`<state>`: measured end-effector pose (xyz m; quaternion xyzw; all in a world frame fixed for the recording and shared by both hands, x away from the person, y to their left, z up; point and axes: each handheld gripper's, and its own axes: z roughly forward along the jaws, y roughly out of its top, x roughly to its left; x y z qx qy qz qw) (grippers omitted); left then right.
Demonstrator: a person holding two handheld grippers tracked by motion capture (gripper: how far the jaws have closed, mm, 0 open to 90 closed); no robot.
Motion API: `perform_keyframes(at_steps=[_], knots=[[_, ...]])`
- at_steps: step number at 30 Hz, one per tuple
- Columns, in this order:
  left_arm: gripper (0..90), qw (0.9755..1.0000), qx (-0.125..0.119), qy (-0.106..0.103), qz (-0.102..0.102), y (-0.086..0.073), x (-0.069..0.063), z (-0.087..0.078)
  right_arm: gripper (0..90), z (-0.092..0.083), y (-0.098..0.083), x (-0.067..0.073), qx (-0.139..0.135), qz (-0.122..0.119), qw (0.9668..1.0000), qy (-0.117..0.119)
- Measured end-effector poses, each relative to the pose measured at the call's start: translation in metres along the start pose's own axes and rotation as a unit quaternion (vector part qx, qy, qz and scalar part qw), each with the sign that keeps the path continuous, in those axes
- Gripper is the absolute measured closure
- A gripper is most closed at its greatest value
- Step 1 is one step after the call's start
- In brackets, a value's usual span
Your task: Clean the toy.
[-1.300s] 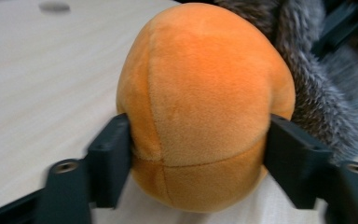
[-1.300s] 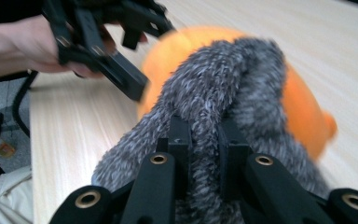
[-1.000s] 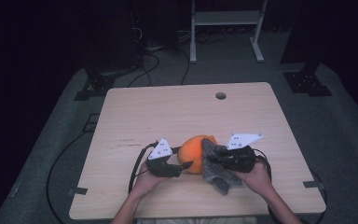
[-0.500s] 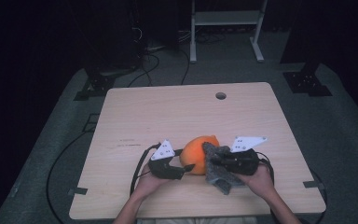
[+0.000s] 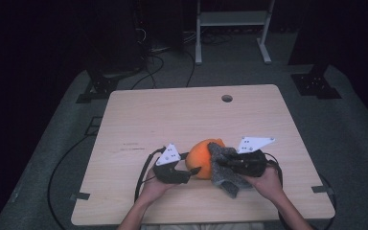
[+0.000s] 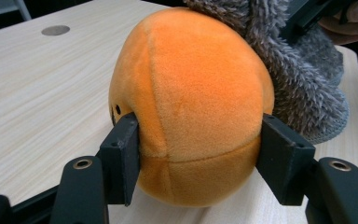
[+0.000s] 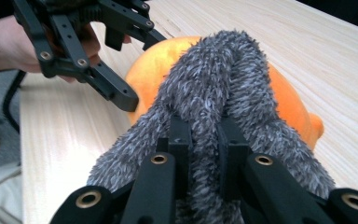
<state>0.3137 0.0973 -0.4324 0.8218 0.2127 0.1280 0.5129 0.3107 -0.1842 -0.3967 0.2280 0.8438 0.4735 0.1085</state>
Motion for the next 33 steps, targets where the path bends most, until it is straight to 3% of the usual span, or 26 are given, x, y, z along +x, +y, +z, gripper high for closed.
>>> perform_keyframes(at_steps=[5, 9, 11, 13, 16, 19, 21, 23, 25, 27, 29, 33], knots=[[38.0, 0.9997, 0.002, 0.012, 0.019, 0.004, -0.007, 0.003, 78.1, 0.006, 0.019, 0.018, -0.014, -0.030, 0.9994, 0.009], [38.0, 0.9998, 0.005, 0.006, 0.017, 0.000, -0.004, 0.000, 78.4, 0.007, 0.017, 0.016, -0.004, -0.030, 0.9995, 0.006], [32.0, 0.9999, 0.001, -0.009, 0.004, 0.000, -0.002, 0.001, 78.5, 0.002, 0.006, 0.008, 0.003, -0.017, 0.9998, 0.003], [31.7, 0.9997, -0.004, -0.022, -0.010, 0.000, 0.000, 0.002, 78.5, 0.001, 0.005, 0.007, 0.003, -0.013, 0.9999, 0.003], [36.4, 0.9999, 0.001, -0.011, 0.004, 0.000, -0.002, 0.003, 78.1, 0.001, 0.011, 0.011, -0.006, -0.019, 0.9997, 0.011], [38.0, 0.9999, 0.009, -0.008, 0.012, -0.001, -0.002, 0.003, 78.1, 0.006, 0.023, 0.011, -0.005, -0.027, 0.9996, 0.003], [37.7, 0.9999, 0.008, -0.011, 0.005, -0.003, 0.000, 0.002, 78.1, 0.005, 0.022, 0.008, -0.002, -0.025, 0.9997, 0.001], [31.5, 0.9997, 0.003, -0.019, -0.015, -0.003, 0.002, 0.002, 78.3, 0.005, 0.018, 0.004, 0.002, -0.016, 0.9999, 0.002], [19.9, 0.9973, -0.017, -0.036, -0.062, -0.001, 0.010, 0.000, 78.4, 0.007, 0.015, 0.006, 0.007, -0.019, 0.9997, 0.010], [24.3, 0.9982, -0.015, -0.028, -0.051, 0.000, 0.008, -0.001, 78.4, 0.012, 0.016, 0.013, 0.010, -0.025, 0.9992, 0.028], [32.6, 0.9993, -0.008, -0.019, -0.032, -0.002, 0.006, 0.000, 78.5, 0.014, 0.017, 0.016, 0.015, -0.037, 0.9990, 0.020], [35.5, 0.9997, -0.001, -0.016, -0.016, -0.004, 0.005, 0.000, 78.7, 0.010, 0.010, 0.011, 0.021, -0.029, 0.9993, 0.014]])
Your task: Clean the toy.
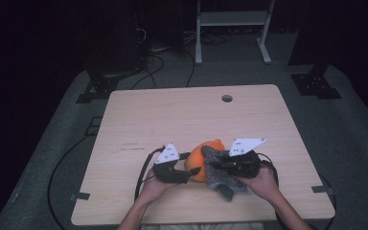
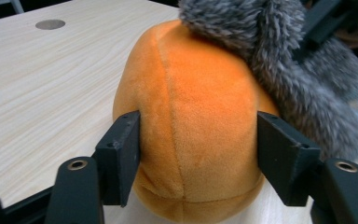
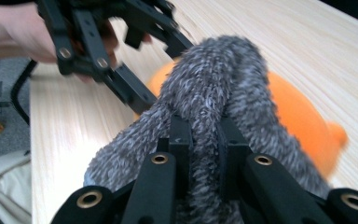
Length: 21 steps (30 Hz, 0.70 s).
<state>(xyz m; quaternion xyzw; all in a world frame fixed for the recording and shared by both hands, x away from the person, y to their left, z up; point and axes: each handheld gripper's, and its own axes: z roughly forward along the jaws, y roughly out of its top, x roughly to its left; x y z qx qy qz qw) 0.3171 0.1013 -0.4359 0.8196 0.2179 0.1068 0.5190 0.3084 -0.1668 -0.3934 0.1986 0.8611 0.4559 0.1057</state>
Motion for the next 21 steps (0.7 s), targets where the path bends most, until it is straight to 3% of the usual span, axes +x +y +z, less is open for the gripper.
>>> perform_keyframes(at_steps=[2, 5, 8, 10, 12, 15, 17, 19, 21], knots=[[36.5, 1.0000, 0.003, 0.000, 0.006, 0.000, -0.001, 0.000, 78.4, -0.006, -0.010, -0.002, 0.012, -0.001, 0.9998, -0.019], [37.1, 1.0000, 0.002, -0.002, 0.008, 0.000, -0.002, 0.000, 74.2, -0.008, -0.012, -0.003, 0.009, 0.004, 0.9998, -0.019], [36.9, 0.9999, 0.004, -0.001, 0.013, 0.000, -0.001, -0.001, 57.6, -0.013, -0.006, 0.001, -0.014, -0.012, 0.9993, -0.032], [37.0, 0.9999, 0.003, -0.002, 0.011, -0.001, -0.001, -0.001, 57.0, -0.014, -0.005, 0.001, -0.017, -0.013, 0.9992, -0.034], [37.5, 0.9999, 0.003, -0.004, 0.015, 0.000, -0.002, 0.000, 49.5, -0.013, -0.002, -0.005, -0.026, -0.008, 0.9992, -0.030], [38.6, 0.9991, 0.007, -0.012, 0.041, 0.001, -0.007, 0.002, 45.8, -0.009, 0.000, -0.008, -0.028, 0.001, 0.9995, -0.013], [37.6, 0.9989, 0.011, -0.011, 0.044, 0.002, -0.009, 0.003, 46.0, 0.000, 0.002, -0.008, -0.023, 0.005, 0.9997, -0.009], [33.2, 0.9993, 0.012, -0.015, 0.033, 0.002, -0.006, 0.002, 51.2, 0.005, 0.002, -0.006, -0.021, 0.004, 0.9996, -0.016], [17.8, 0.9988, 0.006, -0.041, -0.026, 0.003, 0.003, 0.003, 66.1, 0.007, 0.001, -0.003, -0.021, 0.005, 0.9995, -0.021]])
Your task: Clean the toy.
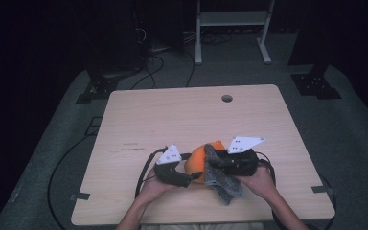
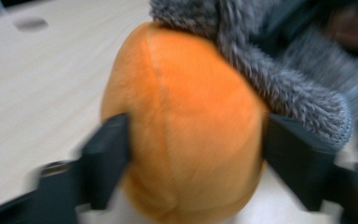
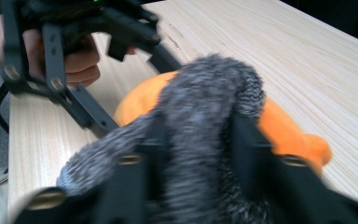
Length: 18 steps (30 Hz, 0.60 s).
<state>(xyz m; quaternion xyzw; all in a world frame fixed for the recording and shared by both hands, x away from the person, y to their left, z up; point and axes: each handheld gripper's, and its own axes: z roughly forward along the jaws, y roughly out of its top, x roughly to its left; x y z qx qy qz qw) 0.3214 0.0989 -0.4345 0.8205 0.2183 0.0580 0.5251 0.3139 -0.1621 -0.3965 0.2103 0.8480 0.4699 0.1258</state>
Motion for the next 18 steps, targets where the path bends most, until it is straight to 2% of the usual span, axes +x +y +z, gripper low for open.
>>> perform_keyframes(at_steps=[1, 2, 3, 4, 5, 7, 9, 10, 11, 12, 13, 15, 16, 17, 18], knots=[[13.2, 0.9999, 0.002, 0.002, -0.017, 0.000, 0.002, 0.002, 72.0, 0.003, -0.001, 0.006, 0.004, -0.010, 0.9999, 0.001], [19.3, 0.9999, 0.002, 0.002, -0.017, 0.000, 0.002, 0.002, 72.0, 0.003, -0.001, 0.006, 0.004, -0.010, 0.9999, 0.001], [19.3, 0.9996, 0.006, 0.027, 0.004, -0.002, 0.000, 0.002, 73.1, 0.003, -0.001, 0.008, 0.006, -0.015, 0.9999, -0.002], [26.3, 0.9996, 0.004, 0.027, 0.009, -0.002, 0.000, 0.001, 74.9, 0.003, -0.001, 0.011, 0.010, -0.023, 0.9997, -0.008], [29.0, 0.9996, 0.002, 0.026, 0.008, -0.003, 0.000, 0.000, 76.0, 0.000, -0.001, 0.010, 0.010, -0.025, 0.9996, -0.011], [32.6, 0.9995, 0.005, 0.030, 0.013, -0.004, 0.002, -0.003, 76.7, -0.008, -0.009, 0.003, 0.010, -0.012, 0.9996, -0.024], [32.9, 0.9995, 0.005, 0.028, 0.014, -0.005, 0.003, -0.004, 76.7, -0.010, -0.012, 0.001, 0.014, -0.009, 0.9995, -0.027], [33.3, 0.9995, 0.004, 0.027, 0.014, -0.006, 0.004, -0.004, 76.8, -0.012, -0.019, -0.003, 0.017, 0.000, 0.9994, -0.030], [32.3, 0.9995, 0.003, 0.026, 0.015, -0.005, 0.003, -0.003, 76.6, -0.015, -0.027, -0.009, 0.021, 0.020, 0.9992, -0.027], [32.3, 0.9995, 0.003, 0.025, 0.017, -0.005, 0.003, -0.003, 76.6, -0.015, -0.027, -0.009, 0.021, 0.020, 0.9992, -0.027], [30.1, 0.9998, -0.003, 0.018, 0.010, -0.003, 0.002, -0.002, 76.6, -0.016, -0.029, -0.011, 0.021, 0.024, 0.9992, -0.024], [18.8, 0.9998, -0.007, 0.007, -0.016, 0.000, 0.004, 0.001, 76.6, -0.020, -0.025, -0.010, 0.009, 0.032, 0.9993, -0.016], [17.0, 0.9998, -0.006, 0.009, -0.016, 0.001, 0.004, 0.003, 76.6, -0.021, -0.021, -0.008, 0.003, 0.028, 0.9995, -0.011], [18.8, 0.9998, -0.007, 0.017, -0.006, 0.001, 0.002, 0.004, 76.5, -0.020, -0.016, -0.005, -0.001, 0.023, 0.9997, -0.006], [25.3, 0.9996, -0.005, 0.027, 0.011, 0.001, 0.001, 0.004, 76.5, -0.018, -0.012, -0.002, -0.001, 0.014, 0.9999, -0.005]])
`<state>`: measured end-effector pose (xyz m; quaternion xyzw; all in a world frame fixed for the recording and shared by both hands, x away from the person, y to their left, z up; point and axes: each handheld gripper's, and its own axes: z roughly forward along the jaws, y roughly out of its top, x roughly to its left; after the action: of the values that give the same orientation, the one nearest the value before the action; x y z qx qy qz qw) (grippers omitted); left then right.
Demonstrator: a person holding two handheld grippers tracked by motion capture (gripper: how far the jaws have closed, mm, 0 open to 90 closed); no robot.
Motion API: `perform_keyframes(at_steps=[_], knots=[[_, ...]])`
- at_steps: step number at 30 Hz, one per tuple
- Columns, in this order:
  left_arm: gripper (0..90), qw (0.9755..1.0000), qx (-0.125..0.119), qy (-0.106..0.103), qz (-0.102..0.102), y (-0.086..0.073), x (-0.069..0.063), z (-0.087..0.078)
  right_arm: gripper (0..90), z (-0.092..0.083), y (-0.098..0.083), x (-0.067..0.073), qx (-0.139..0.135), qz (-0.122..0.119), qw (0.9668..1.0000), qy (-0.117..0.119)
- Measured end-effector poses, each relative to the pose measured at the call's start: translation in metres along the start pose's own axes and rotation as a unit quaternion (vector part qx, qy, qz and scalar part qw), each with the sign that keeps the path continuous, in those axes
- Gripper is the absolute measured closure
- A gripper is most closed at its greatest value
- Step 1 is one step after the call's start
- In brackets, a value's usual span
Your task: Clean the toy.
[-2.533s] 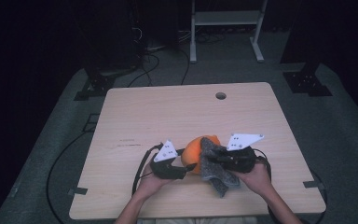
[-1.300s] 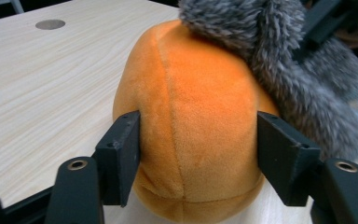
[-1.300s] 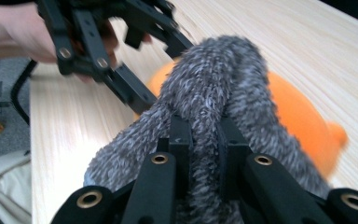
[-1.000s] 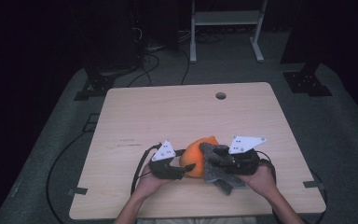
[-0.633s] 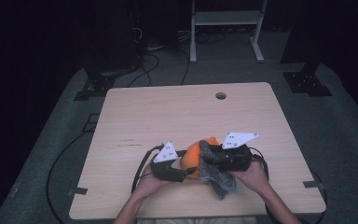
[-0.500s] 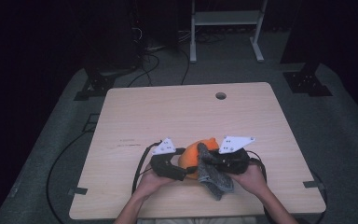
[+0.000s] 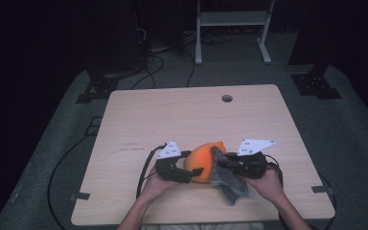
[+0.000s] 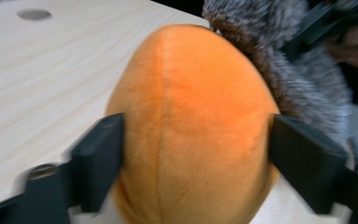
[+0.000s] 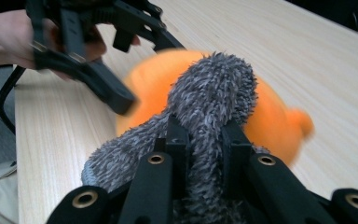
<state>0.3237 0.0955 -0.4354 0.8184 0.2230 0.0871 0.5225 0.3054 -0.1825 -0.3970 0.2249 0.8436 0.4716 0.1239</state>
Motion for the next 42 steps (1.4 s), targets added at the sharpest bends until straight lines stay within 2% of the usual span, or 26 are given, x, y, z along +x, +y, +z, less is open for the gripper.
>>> perform_keyframes(at_steps=[1, 2, 3, 5, 6, 7, 8, 9, 10, 11, 12, 14, 15, 16, 17, 18, 19, 20, 21, 22, 23, 26, 29, 33, 37, 42], knots=[[32.5, 0.9998, 0.008, 0.007, 0.019, -0.001, -0.001, -0.002, 76.5, 0.002, 0.004, 0.002, 0.002, -0.008, 1.0000, -0.003], [35.1, 0.9998, 0.008, 0.007, 0.019, -0.001, -0.001, -0.002, 76.5, 0.002, 0.004, 0.002, 0.002, -0.008, 1.0000, -0.003], [35.1, 0.9994, 0.014, 0.008, 0.030, -0.002, 0.000, -0.004, 76.6, 0.002, 0.003, 0.000, 0.003, -0.007, 1.0000, -0.003], [38.0, 0.9993, 0.017, 0.005, 0.032, -0.005, 0.002, -0.006, 76.6, 0.002, -0.011, -0.010, 0.016, 0.008, 0.9997, -0.019], [38.0, 0.9993, 0.017, 0.004, 0.033, -0.005, 0.002, -0.007, 76.6, 0.002, -0.011, -0.010, 0.016, 0.008, 0.9997, -0.019], [38.2, 0.9991, 0.017, 0.002, 0.038, -0.006, 0.001, -0.007, 76.6, -0.002, -0.019, -0.019, 0.019, 0.030, 0.9991, -0.021], [38.2, 0.9991, 0.017, 0.002, 0.038, -0.006, 0.001, -0.007, 76.6, -0.002, -0.019, -0.019, 0.019, 0.030, 0.9991, -0.021], [38.2, 0.9990, 0.018, 0.001, 0.040, -0.005, 0.001, -0.006, 76.3, -0.006, -0.018, -0.023, 0.006, 0.040, 0.9990, -0.022], [38.2, 0.9989, 0.017, 0.000, 0.044, -0.005, 0.000, -0.006, 76.3, -0.006, -0.018, -0.023, 0.006, 0.040, 0.9990, -0.022], [38.2, 0.9983, 0.019, 0.004, 0.055, -0.005, -0.003, -0.005, 76.2, -0.007, -0.011, -0.025, -0.010, 0.042, 0.9990, -0.014], [37.9, 0.9983, 0.019, 0.004, 0.055, -0.005, -0.003, -0.005, 76.2, -0.007, -0.011, -0.025, -0.010, 0.042, 0.9990, -0.014], [30.9, 0.9985, 0.022, 0.005, 0.049, -0.004, -0.004, -0.004, 76.3, -0.002, -0.005, -0.023, -0.004, 0.033, 0.9994, -0.009], [22.9, 0.9996, 0.021, -0.009, 0.015, -0.001, 0.000, -0.005, 76.6, 0.004, -0.006, -0.020, 0.004, 0.027, 0.9996, -0.008], [17.4, 0.9996, 0.021, -0.009, 0.015, -0.001, 0.000, -0.005, 76.6, 0.004, -0.006, -0.020, 0.004, 0.027, 0.9996, -0.008], [17.4, 0.9996, 0.010, -0.022, -0.014, 0.001, 0.004, -0.005, 76.7, 0.005, -0.008, -0.018, 0.005, 0.026, 0.9996, -0.006], [12.5, 0.9993, 0.005, -0.025, -0.026, 0.001, 0.006, -0.004, 76.7, 0.005, -0.010, -0.014, 0.000, 0.027, 0.9996, 0.006], [17.1, 0.9992, 0.007, -0.027, -0.027, 0.001, 0.006, -0.004, 76.7, 0.005, -0.009, -0.007, -0.006, 0.022, 0.9995, 0.020], [17.1, 0.9995, 0.011, -0.022, -0.020, 0.000, 0.005, -0.003, 76.7, 0.005, -0.009, -0.007, -0.006, 0.022, 0.9995, 0.020], [27.1, 0.9999, 0.011, -0.013, -0.004, -0.002, 0.003, -0.003, 76.7, 0.006, -0.007, -0.004, -0.001, 0.008, 0.9999, 0.010], [27.1, 0.9999, 0.009, -0.012, -0.001, -0.003, 0.002, -0.004, 76.7, 0.006, -0.007, -0.004, -0.001, 0.008, 0.9999, 0.010], [31.4, 0.9999, 0.010, -0.011, 0.006, -0.003, 0.002, -0.005, 76.7, 0.005, -0.010, -0.008, -0.003, 0.019, 0.9997, 0.013], [33.6, 0.9998, 0.011, -0.010, 0.012, -0.003, 0.000, -0.005, 76.8, 0.002, -0.016, -0.013, 0.004, 0.028, 0.9996, 0.007], [35.2, 0.9994, 0.012, -0.012, 0.030, -0.002, -0.004, -0.004, 76.7, -0.004, -0.027, -0.022, 0.018, 0.044, 0.9989, -0.002], [35.8, 0.9984, 0.015, -0.015, 0.053, -0.002, -0.009, -0.002, 76.7, -0.010, -0.015, -0.023, -0.002, 0.044, 0.9990, -0.001], [35.7, 0.9986, 0.014, -0.016, 0.049, -0.004, -0.008, -0.003, 77.0, -0.006, -0.001, -0.024, -0.003, 0.028, 0.9996, 0.002], [35.2, 0.9984, 0.012, -0.017, 0.052, -0.004, -0.010, -0.002, 77.2, -0.002, -0.019, -0.032, 0.011, 0.054, 0.9985, 0.000]])
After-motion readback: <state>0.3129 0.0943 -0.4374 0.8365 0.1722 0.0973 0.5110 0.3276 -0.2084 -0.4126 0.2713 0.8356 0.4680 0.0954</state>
